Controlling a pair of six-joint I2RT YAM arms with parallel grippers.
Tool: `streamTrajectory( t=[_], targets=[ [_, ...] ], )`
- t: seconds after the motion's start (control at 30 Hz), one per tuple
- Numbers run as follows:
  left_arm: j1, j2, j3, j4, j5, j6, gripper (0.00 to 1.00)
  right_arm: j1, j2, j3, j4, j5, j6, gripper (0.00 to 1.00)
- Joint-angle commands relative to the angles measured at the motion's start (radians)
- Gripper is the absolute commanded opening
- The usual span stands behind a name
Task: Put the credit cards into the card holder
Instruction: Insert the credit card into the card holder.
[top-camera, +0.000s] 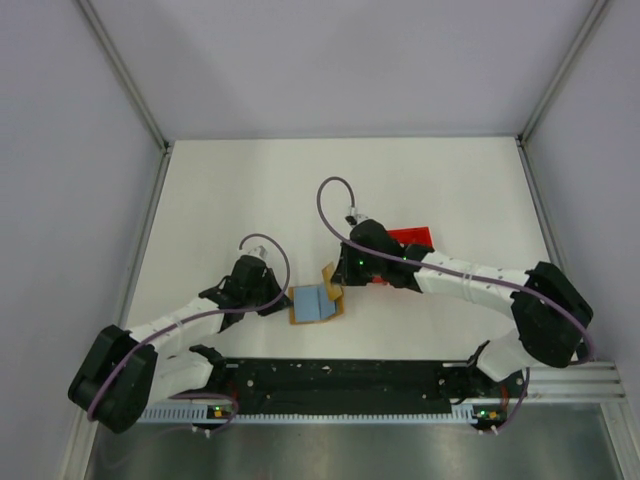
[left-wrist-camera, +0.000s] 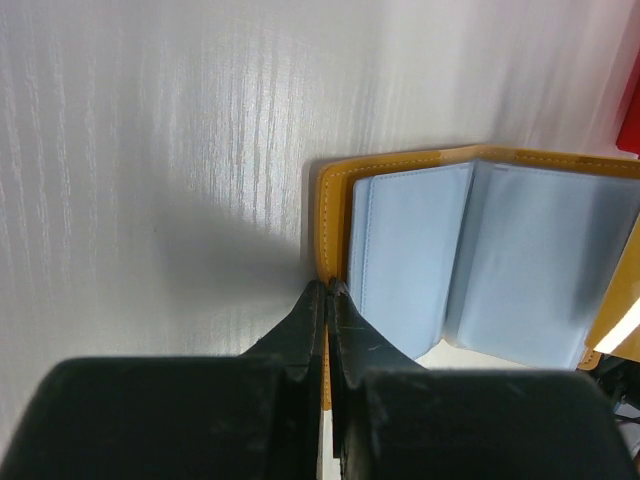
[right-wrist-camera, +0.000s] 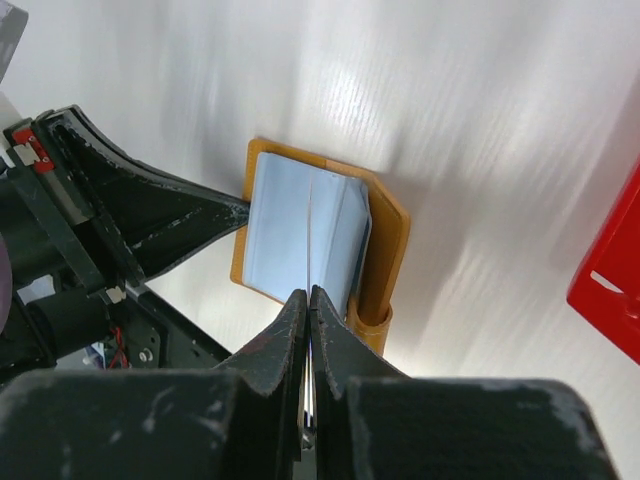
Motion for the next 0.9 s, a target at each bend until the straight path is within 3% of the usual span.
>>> streamTrajectory(
  t=[0.0,0.53,0.87],
  targets=[
    [-0.002,-0.001,-0.008,0.019,0.001,0.006,0.00,-0.002,-0.006,-0.006,-0.026,0.033,-0.013,0.00],
    [-0.004,0.002,-0.008,0.017,-0.003,0.011,0.00,-0.002,-0.041,-0.017,-0.029,0.083,-0.016,0.00],
    [-0.004,0.019,-0.012,0.043,0.011,0.000,0.00,-0.004,0.112,-0.070,0.133,-0.132,0.010,0.00]
  ],
)
